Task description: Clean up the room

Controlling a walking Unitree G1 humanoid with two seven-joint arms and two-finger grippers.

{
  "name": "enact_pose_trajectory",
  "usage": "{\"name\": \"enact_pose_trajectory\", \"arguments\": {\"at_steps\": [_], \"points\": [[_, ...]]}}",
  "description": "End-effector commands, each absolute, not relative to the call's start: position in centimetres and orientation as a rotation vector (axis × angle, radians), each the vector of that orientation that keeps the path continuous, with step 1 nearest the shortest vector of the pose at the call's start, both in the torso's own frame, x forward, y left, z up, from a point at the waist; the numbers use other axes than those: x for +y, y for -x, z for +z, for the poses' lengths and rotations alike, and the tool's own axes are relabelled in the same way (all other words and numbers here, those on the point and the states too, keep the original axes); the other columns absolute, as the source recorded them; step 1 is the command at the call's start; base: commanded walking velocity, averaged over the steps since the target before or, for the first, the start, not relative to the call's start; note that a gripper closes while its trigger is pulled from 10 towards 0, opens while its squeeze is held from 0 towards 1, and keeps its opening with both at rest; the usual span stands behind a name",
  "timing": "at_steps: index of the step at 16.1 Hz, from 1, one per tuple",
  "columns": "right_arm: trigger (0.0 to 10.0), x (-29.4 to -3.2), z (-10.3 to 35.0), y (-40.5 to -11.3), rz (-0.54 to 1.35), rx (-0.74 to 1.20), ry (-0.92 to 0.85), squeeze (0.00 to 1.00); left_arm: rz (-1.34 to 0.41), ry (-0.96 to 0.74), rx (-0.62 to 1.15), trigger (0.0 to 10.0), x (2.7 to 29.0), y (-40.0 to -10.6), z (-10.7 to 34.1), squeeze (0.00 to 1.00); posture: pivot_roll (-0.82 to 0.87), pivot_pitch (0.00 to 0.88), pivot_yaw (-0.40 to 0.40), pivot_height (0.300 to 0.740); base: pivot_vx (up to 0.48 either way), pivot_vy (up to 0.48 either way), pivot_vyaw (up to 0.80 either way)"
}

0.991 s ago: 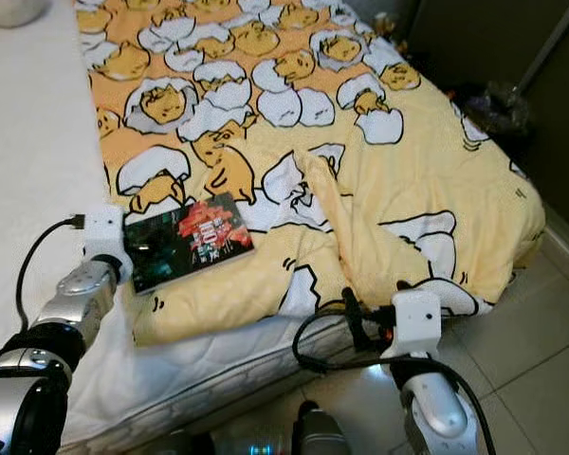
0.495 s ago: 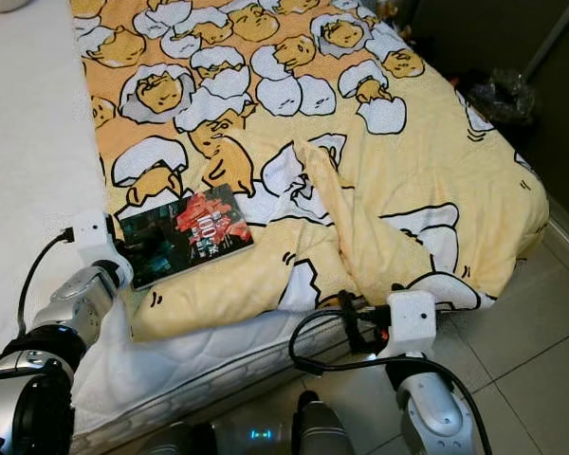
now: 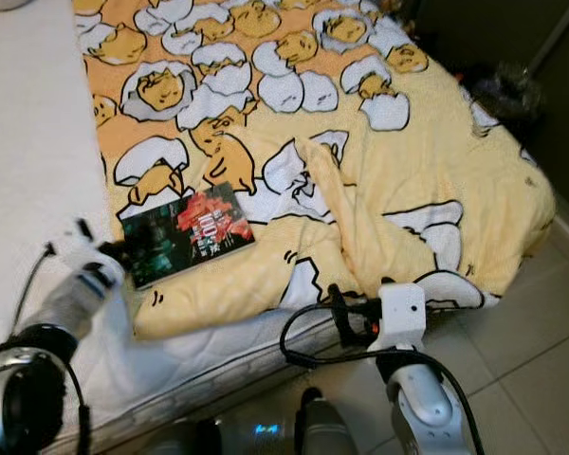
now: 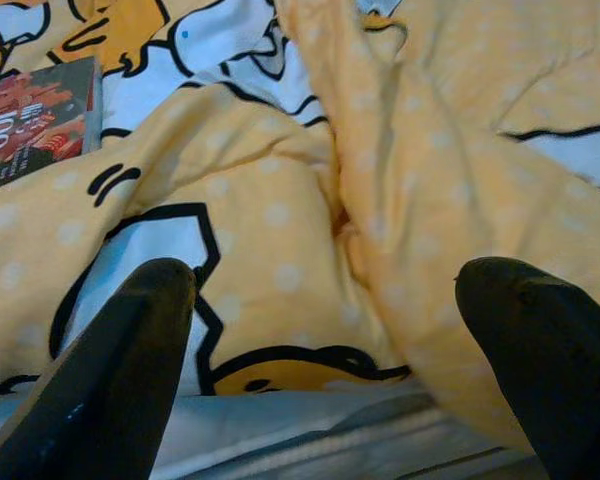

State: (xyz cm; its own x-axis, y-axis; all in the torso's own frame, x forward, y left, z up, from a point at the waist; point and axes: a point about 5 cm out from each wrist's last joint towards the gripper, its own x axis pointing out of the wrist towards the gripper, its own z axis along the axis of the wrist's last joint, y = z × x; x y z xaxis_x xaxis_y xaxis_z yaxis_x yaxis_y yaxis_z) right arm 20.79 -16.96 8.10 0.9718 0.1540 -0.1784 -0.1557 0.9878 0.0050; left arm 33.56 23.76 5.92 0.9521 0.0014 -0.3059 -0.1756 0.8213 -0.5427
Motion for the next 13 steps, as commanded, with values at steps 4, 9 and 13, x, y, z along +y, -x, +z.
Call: {"name": "enact_pose_trajectory", "arguments": {"at_steps": [4,9,13], "points": [[10.0,-16.5,8.0,-21.1,0.165,0.179,-0.011,0.00,0.055,0.622,0.316,0.0,24.3,-32.1,4.6,0.00,-0.13,0.223,0.063,0.740,0.000,0.000,0.00],[10.0,-15.3,7.6,-22.4,0.192,0.170,-0.035,0.00,0.042,0.469,0.265,0.0,27.5,-31.1,5.7,0.00,-0.06,0.188,0.056,0.740,0.000,0.000,0.00],[10.0,-14.3,7.9,-24.2,0.285,0.149,-0.008,0.00,-0.135,0.033,0.124,0.0,25.2,-31.6,8.1,0.00,-0.04,0.131,0.010,0.740,0.000,0.000,0.00]]}}
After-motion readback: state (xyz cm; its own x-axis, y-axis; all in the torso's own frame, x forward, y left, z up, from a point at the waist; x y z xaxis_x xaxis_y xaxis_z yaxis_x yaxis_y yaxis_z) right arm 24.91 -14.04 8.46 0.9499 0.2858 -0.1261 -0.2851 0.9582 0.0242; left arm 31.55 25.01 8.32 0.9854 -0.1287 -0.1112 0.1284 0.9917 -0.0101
